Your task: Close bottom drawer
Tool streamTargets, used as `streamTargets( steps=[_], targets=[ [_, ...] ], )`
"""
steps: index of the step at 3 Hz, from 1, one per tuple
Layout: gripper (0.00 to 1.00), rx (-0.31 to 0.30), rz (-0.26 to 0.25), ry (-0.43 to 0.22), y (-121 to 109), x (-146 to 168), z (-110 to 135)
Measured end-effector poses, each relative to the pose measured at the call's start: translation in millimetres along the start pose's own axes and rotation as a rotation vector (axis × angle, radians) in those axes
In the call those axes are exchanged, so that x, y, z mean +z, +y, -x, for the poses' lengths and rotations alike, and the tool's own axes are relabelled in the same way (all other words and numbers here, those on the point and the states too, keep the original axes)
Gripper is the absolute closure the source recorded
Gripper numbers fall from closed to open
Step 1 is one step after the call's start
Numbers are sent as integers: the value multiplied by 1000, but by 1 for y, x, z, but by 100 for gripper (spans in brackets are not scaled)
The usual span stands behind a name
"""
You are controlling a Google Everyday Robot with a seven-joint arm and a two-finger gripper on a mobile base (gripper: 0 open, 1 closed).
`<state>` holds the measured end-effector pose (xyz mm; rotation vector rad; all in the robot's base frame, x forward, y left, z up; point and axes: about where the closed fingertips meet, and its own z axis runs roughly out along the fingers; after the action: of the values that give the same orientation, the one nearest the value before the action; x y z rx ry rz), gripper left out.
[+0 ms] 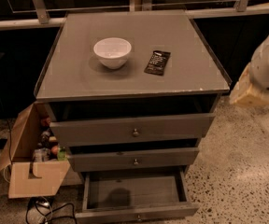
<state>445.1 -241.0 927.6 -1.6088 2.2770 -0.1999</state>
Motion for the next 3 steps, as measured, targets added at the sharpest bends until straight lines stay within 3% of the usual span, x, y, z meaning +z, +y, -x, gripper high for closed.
streamTargets(
  steps=[1,2,3],
  targets=[
    [100,55,82,8,24,50,-19],
    [100,111,199,36,58,107,-37],
    [100,116,205,35,61,110,-39]
  ],
)
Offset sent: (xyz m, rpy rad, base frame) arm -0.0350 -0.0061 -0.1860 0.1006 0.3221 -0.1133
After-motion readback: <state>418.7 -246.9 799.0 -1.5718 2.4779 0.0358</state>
